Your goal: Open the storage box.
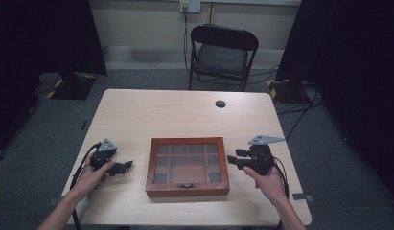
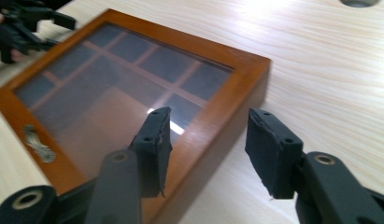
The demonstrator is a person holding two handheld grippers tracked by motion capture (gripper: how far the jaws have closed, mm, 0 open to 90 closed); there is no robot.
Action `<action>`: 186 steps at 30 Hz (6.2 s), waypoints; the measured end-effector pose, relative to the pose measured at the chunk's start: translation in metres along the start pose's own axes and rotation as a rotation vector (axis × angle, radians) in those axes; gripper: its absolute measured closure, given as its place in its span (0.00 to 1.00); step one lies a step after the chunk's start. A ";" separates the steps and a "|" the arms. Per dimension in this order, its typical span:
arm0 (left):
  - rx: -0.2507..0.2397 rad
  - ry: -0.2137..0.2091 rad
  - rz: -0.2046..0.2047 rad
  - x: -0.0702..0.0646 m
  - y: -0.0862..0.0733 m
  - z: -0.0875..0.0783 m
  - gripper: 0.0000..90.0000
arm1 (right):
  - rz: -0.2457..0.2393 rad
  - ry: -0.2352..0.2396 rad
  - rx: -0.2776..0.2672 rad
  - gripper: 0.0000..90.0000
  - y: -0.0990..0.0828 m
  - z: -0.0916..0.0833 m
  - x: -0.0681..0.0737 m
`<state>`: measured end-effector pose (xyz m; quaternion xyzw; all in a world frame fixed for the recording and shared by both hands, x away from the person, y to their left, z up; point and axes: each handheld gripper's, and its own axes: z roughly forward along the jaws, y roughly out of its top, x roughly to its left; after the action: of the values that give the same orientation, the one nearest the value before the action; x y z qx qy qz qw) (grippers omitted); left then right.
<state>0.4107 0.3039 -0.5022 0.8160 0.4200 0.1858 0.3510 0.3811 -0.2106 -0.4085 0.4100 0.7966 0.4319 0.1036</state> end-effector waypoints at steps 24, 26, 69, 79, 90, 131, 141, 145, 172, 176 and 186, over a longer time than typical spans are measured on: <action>0.003 0.000 0.004 0.000 0.000 0.000 0.09 | -0.215 0.354 0.020 0.73 0.052 0.044 0.083; 0.003 -0.002 0.002 0.000 0.000 0.000 0.09 | -0.231 0.375 0.046 0.75 0.048 0.050 0.089; 0.003 -0.003 0.001 0.000 0.000 0.000 0.09 | -0.336 0.461 0.218 0.91 0.006 0.085 0.111; 0.003 -0.003 0.001 0.000 0.000 0.000 0.09 | -0.335 0.458 0.231 0.91 0.008 0.086 0.113; 0.005 -0.007 0.004 0.001 0.000 0.000 0.09 | -0.329 0.467 0.198 0.91 0.016 0.078 0.112; 0.005 -0.009 0.005 0.001 0.000 0.000 0.09 | -0.321 0.442 0.121 0.91 0.048 0.053 0.112; 0.005 -0.009 0.005 0.001 0.000 0.000 0.09 | -0.332 0.426 0.112 0.91 0.059 0.048 0.112; 0.005 -0.009 0.005 0.001 0.000 0.000 0.09 | -0.333 0.420 0.120 0.91 0.063 0.047 0.113; 0.005 -0.006 0.009 0.001 0.000 0.000 0.09 | -0.308 0.401 0.098 0.91 0.084 0.040 0.110; 0.004 -0.006 0.008 0.001 0.000 0.000 0.09 | -0.306 0.401 0.097 0.91 0.086 0.039 0.109; -0.001 -0.006 0.001 0.001 0.000 0.001 0.09 | -0.292 0.397 0.082 0.91 0.093 0.037 0.106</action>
<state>0.4116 0.3040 -0.5024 0.8167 0.4185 0.1835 0.3526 0.3845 -0.0823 -0.3394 0.2016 0.8689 0.4519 -0.0104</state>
